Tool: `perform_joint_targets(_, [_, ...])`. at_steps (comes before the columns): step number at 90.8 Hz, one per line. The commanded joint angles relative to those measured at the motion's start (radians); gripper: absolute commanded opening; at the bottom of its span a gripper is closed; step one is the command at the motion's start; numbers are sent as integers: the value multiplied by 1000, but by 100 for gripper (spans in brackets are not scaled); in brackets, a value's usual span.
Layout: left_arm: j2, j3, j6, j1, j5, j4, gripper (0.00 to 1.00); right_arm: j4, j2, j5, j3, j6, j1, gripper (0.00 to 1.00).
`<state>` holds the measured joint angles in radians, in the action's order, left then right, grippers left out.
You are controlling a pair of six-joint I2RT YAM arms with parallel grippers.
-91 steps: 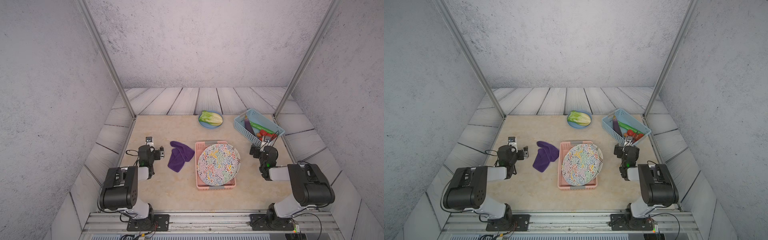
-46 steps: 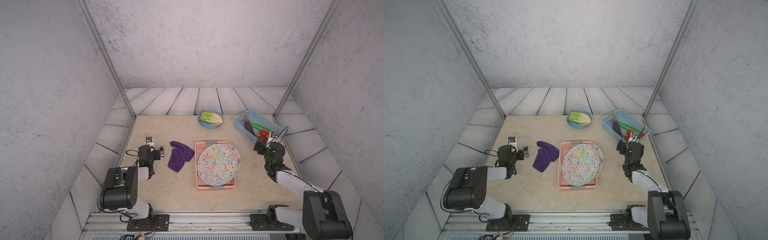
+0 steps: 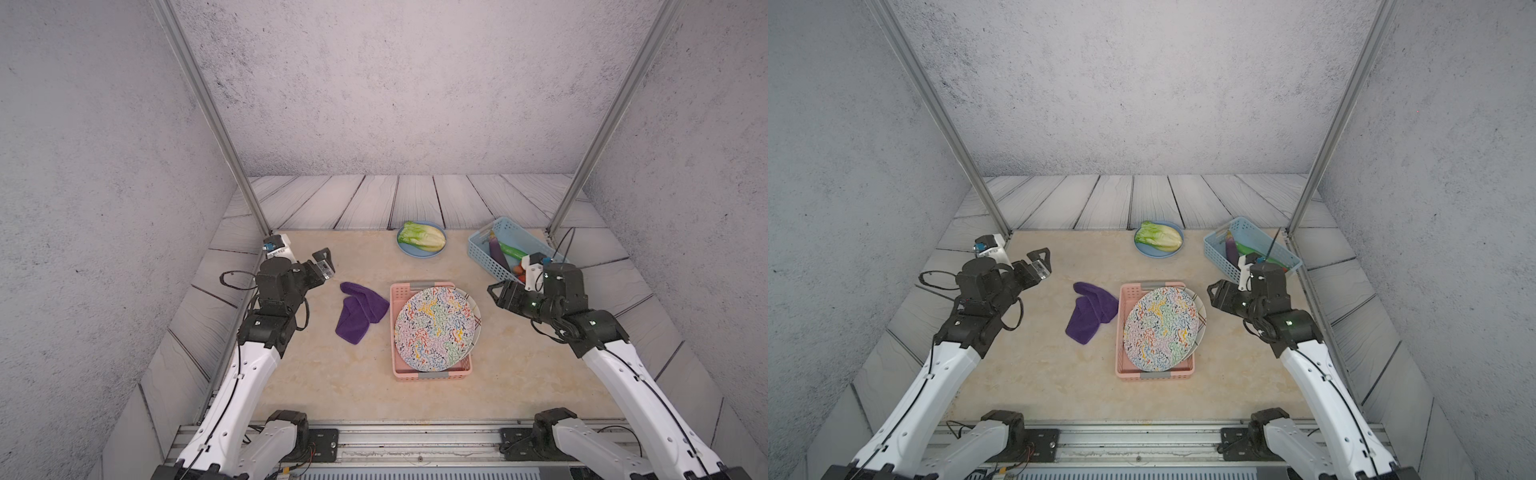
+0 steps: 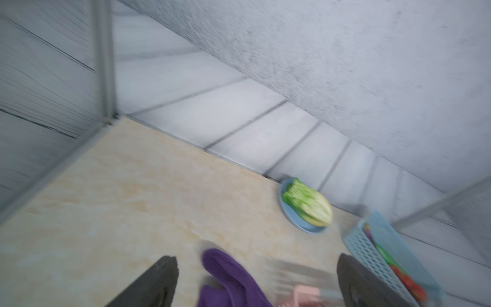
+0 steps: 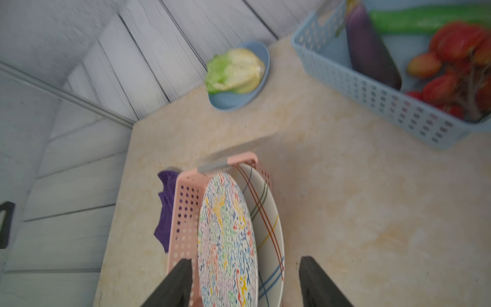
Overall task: Wipe the wet plate dry
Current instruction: Pick up the plate from the bin.
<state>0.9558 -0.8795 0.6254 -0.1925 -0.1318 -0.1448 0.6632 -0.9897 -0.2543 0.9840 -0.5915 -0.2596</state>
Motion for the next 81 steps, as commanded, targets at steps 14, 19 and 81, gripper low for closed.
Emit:
perform_joint_targets(14, [59,165,95,-107,-255,-235,51,46,-136,-33,-22,-10,-97,53])
perform_joint_targets(19, [77,177,62,-125,-263,-221,39,15,-179,-53,-20,-16,-103,47])
perform_joint_targets(81, [309,147,65,-343,-175,-27,18,-425,-329,-216,-132,-230,-252,42])
